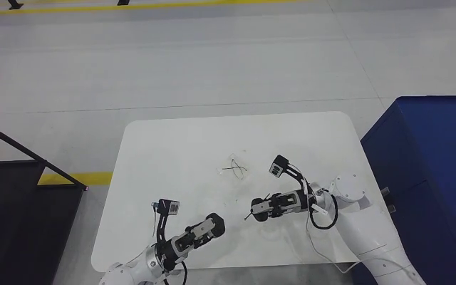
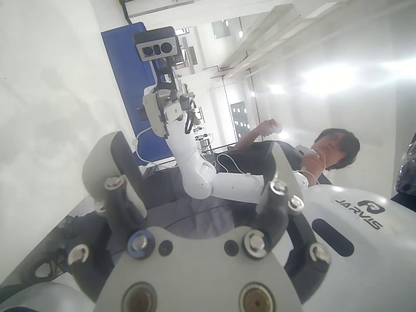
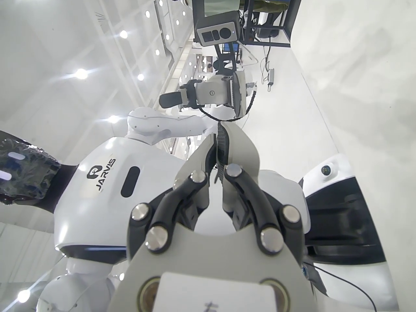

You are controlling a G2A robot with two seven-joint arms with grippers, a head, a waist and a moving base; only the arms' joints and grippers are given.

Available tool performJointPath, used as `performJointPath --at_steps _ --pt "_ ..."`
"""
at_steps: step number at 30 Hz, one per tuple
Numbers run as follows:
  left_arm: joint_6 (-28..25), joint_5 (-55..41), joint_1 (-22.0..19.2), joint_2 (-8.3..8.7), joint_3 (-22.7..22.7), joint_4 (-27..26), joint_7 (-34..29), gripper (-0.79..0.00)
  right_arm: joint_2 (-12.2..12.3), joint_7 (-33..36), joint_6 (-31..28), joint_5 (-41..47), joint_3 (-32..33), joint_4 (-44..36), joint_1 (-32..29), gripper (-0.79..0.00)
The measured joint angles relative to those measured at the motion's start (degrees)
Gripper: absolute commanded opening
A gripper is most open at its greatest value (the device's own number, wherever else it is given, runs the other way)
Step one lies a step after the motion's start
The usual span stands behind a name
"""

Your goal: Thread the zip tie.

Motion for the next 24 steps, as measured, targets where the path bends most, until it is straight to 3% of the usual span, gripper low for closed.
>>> performJointPath --at_steps 4,12,18,24 --pt "0.3 -0.3 0.0 -0.02 0.2 0.1 0.1 0.0 0.0 -2.6 0.1 3.6 1.0 -2.2 -1.1 -0.785" --pt "10.4 -7.6 -3.1 -0.6 4.0 4.2 2.9 0.0 0.0 -3.0 3.7 13.4 2.2 -6.7 -3.8 -0.785" --pt "10.2 -7.5 -3.1 -0.59 3.9 4.2 2.9 0.0 0.0 -3.1 3.6 13.3 2.2 -6.7 -3.7 -0.785" --pt "10.2 -7.5 -3.1 -0.59 3.9 4.2 2.9 0.0 -0.4 -6.9 -0.8 17.4 3.1 -18.6 -3.1 -0.785"
